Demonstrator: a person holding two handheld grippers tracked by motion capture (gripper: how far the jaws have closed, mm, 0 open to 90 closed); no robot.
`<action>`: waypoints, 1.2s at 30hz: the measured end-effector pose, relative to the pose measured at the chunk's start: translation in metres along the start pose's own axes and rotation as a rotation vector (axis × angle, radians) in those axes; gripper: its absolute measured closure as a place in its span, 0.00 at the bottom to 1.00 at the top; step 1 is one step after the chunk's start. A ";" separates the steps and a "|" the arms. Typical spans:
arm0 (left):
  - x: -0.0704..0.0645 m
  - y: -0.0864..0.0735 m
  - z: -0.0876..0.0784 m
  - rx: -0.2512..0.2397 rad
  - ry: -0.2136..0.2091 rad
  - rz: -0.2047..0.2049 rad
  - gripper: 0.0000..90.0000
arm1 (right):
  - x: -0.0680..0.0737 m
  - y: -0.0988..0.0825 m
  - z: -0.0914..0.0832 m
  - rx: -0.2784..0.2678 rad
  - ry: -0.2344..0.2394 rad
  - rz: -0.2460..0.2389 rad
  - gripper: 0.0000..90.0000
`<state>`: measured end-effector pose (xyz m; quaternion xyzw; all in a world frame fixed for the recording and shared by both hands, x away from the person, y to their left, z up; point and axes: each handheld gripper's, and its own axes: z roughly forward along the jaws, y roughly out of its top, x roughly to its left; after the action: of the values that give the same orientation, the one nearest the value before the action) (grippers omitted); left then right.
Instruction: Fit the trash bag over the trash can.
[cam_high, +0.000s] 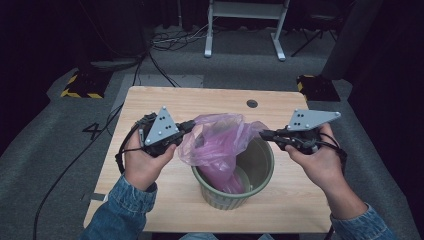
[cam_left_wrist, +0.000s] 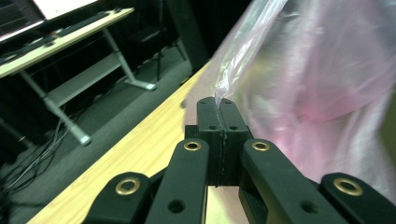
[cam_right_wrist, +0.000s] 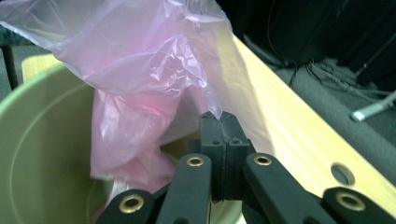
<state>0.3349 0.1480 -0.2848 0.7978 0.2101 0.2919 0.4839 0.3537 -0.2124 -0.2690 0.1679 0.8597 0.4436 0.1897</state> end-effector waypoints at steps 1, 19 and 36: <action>0.003 -0.003 -0.002 -0.003 0.010 -0.012 1.00 | 0.000 -0.001 -0.002 0.007 0.000 0.001 1.00; 0.022 -0.038 -0.013 0.071 0.075 -0.089 1.00 | 0.001 -0.068 -0.039 0.103 0.027 0.088 1.00; 0.023 -0.034 -0.001 -0.005 0.053 -0.151 0.51 | -0.013 -0.050 -0.058 -0.140 -0.050 0.086 0.47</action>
<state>0.3489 0.1778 -0.3086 0.7705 0.2816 0.2760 0.5008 0.3310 -0.2864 -0.2774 0.2019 0.8136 0.5059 0.2031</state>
